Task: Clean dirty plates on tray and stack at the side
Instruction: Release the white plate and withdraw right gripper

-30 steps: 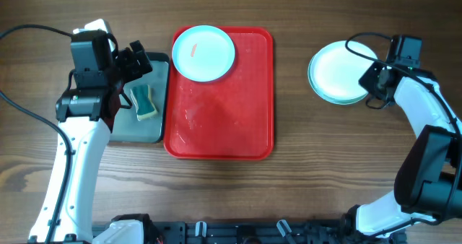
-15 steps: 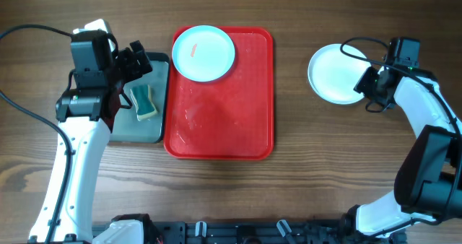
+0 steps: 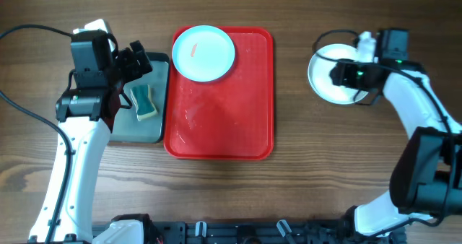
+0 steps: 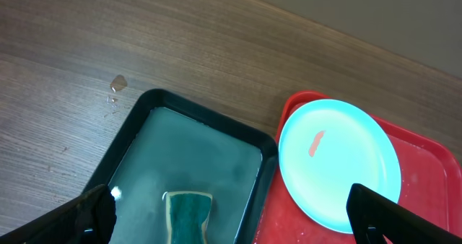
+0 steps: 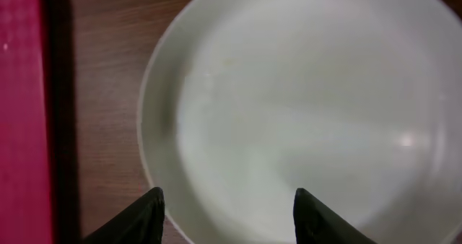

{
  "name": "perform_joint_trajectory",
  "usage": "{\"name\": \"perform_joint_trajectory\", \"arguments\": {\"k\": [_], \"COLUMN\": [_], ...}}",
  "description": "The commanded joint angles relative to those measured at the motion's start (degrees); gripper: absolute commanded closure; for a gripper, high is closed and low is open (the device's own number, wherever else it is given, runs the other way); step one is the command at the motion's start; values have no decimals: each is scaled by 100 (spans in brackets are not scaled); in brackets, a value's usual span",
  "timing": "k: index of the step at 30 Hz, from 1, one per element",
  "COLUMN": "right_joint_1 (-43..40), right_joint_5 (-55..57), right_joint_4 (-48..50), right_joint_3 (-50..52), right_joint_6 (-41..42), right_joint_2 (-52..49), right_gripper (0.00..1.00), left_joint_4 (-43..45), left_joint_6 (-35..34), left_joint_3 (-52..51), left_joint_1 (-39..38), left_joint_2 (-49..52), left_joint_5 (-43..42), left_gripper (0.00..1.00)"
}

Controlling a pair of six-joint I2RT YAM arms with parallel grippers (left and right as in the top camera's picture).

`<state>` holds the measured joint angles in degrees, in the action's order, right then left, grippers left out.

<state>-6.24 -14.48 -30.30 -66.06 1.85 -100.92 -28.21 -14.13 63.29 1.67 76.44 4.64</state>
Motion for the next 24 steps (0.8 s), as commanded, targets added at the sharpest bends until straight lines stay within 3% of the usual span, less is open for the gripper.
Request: {"name": "perform_joint_trajectory", "arguments": {"k": [1,13,24], "right_joint_1": [535,1298,1320], "right_joint_5": [544,1097,-680], "right_joint_4": [151,901,772], "right_joint_3": [-96,-96,-96], "right_joint_6": [-358,-87,892], "right_joint_2": [-181,-892,-935], "right_gripper": [42,46,51], "left_joint_4": [17,17,17], "left_joint_6": [-70,-70,-70], "left_joint_3": [28,28,28], "left_joint_1": [15,15,15], "left_joint_2": [26,26,26], "left_joint_5": [-26,-26,-26], "left_gripper": [0,0,0]}}
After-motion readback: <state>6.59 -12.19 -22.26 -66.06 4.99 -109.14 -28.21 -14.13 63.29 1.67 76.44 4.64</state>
